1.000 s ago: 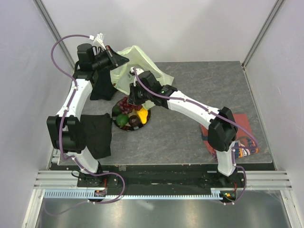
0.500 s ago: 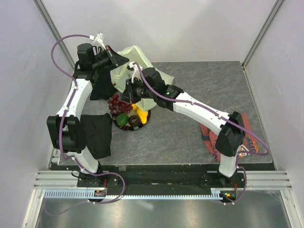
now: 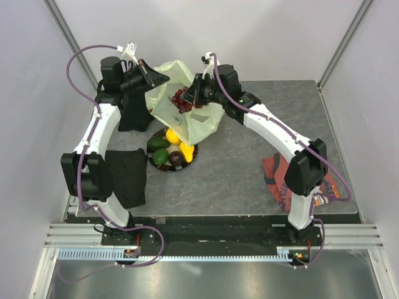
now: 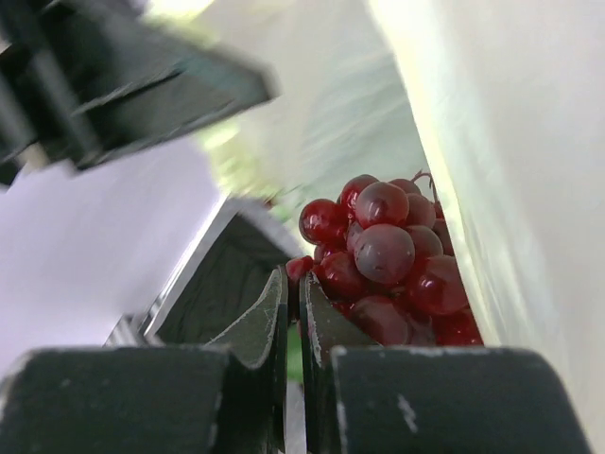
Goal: Place the fruits into the plastic bag
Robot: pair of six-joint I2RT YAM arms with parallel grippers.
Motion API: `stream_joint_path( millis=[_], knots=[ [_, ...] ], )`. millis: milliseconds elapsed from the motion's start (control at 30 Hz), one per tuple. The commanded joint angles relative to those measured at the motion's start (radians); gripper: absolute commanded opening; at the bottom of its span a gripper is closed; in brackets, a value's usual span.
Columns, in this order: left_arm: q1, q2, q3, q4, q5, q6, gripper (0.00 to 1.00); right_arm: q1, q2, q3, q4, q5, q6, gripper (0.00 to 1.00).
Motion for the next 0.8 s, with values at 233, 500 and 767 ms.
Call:
stream_joint_path(
  millis=[233, 500, 767],
  knots=[
    [-0.019, -0.066, -0.055, 0.054, 0.111, -0.082, 0.02, -0.028, 0.145, 0.225, 0.090, 0.090, 0.035, 0.00],
    [-0.024, -0.085, -0.070, 0.098, 0.145, -0.127, 0.02, -0.025, 0.162, 0.176, 0.084, 0.428, -0.069, 0.00],
    [-0.031, -0.092, -0.098, 0.206, 0.185, -0.231, 0.02, 0.021, 0.149, 0.108, 0.050, 0.834, -0.379, 0.00]
  ],
)
